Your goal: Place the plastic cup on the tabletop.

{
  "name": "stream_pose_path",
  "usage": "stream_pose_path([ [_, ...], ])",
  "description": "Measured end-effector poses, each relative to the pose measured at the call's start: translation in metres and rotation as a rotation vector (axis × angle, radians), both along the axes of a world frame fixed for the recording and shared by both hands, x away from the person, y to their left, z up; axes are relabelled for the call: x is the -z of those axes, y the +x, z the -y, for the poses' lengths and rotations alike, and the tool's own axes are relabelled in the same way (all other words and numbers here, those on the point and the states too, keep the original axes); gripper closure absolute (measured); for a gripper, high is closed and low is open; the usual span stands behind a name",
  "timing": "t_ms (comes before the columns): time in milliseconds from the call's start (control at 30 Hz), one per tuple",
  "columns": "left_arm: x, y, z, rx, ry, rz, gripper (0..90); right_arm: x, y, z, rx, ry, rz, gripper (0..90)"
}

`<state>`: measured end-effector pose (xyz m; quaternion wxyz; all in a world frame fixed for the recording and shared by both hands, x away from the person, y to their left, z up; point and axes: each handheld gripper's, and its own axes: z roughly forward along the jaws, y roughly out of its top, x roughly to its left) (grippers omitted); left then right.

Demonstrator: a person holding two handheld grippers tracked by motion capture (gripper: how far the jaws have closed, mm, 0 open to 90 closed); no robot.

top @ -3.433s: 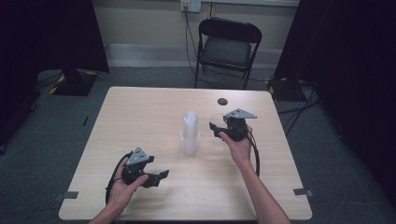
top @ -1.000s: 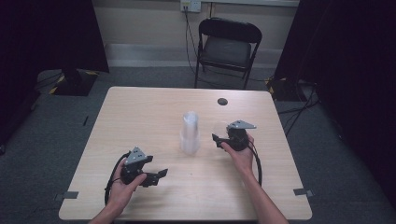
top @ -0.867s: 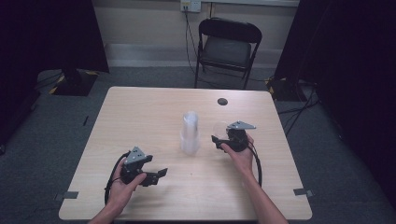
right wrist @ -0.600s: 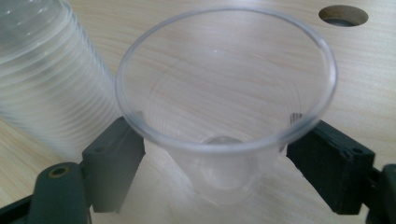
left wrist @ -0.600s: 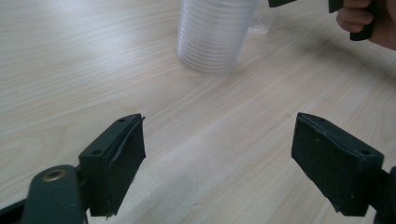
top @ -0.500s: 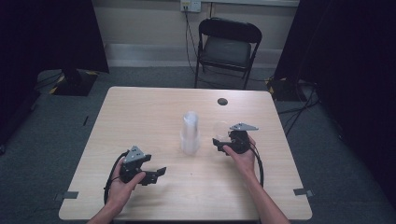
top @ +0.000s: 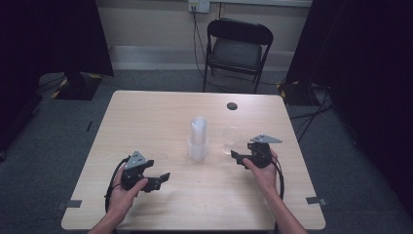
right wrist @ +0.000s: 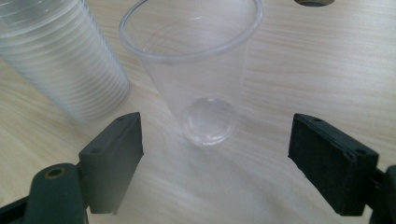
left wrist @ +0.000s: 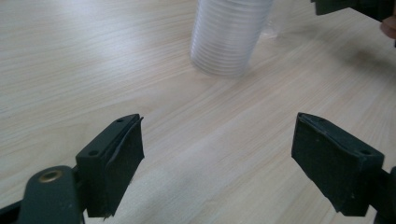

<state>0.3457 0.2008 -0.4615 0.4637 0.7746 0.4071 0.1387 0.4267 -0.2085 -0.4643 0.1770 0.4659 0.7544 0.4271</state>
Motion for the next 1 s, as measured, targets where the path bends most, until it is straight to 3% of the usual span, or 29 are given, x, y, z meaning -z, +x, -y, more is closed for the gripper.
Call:
stream_pose_path([
  [167,-0.001,0.0,0.0,0.005,0.003,-0.002,16.6,-0.002,-0.016,0.011,0.003,-0.031,-0.006,17.3],
  [467,0.0,0.0,0.0,0.004,0.007,-0.007,16.4,-0.011,-0.058,0.031,0.004,0.002,-0.005,17.6],
  [633,0.001,0.0,0.001,0.004,0.01,-0.013,16.4,-0.01,-0.078,0.037,0.003,-0.045,0.003,18.2],
  [700,0.001,-0.001,0.001,0.005,0.019,-0.006,16.3,-0.009,-0.086,0.042,0.007,-0.041,-0.003,18.2],
  [1000,0.005,-0.002,0.005,0.008,0.042,-0.017,16.4,0.005,-0.097,0.051,0.047,-0.067,-0.001,18.1],
])
